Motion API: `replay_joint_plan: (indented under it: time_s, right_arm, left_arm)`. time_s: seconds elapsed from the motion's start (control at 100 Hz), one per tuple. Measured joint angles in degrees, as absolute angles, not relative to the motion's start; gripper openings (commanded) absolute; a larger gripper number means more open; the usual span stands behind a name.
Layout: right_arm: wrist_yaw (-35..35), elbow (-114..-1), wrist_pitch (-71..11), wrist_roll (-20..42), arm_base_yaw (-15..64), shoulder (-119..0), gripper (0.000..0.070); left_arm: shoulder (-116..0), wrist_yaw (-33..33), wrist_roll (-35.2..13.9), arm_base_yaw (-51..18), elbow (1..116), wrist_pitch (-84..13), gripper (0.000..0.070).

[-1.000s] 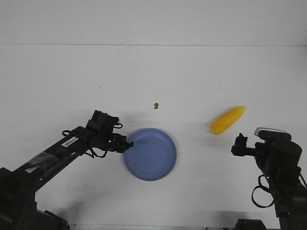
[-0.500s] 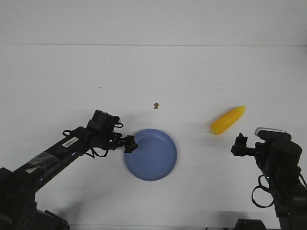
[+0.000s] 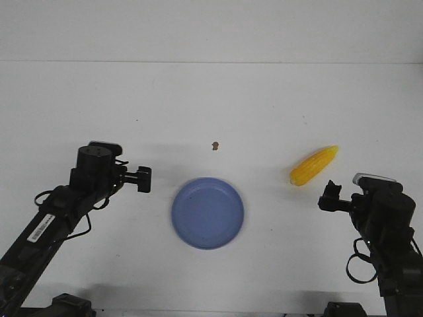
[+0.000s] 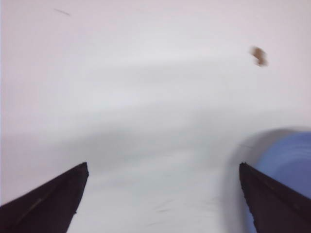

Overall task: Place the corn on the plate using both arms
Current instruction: 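Withdraw the left gripper from the plate toward the robot, then grasp the yellow corn cob with the right gripper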

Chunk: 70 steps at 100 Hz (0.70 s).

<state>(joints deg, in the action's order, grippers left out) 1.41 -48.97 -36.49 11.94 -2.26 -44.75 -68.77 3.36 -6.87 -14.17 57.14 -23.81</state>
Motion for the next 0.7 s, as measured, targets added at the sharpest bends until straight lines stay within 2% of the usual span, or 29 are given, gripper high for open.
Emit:
replay_joint_plan:
  time_s: [0.18,0.37,0.7]
  right_arm:
    - [1.4,-49.1,-31.1,16.5,-2.3,-53.3,0.0633]
    - [1.4,-50.3,-23.2,21.2,-2.5,-66.3,0.0633]
    - [2.2,-58.1,-22.8,23.5,-3.1,-86.3,0.0633]
  left_arm:
    - [-65.7,3.2,-5.2,-10.8,57.1,-25.9,0.0637]
    - [-65.7,3.2,-5.0,-10.5,57.1,-25.9,0.0637]
    - [-65.7,3.2,-5.0,-10.5,57.1,-25.9,0.0637]
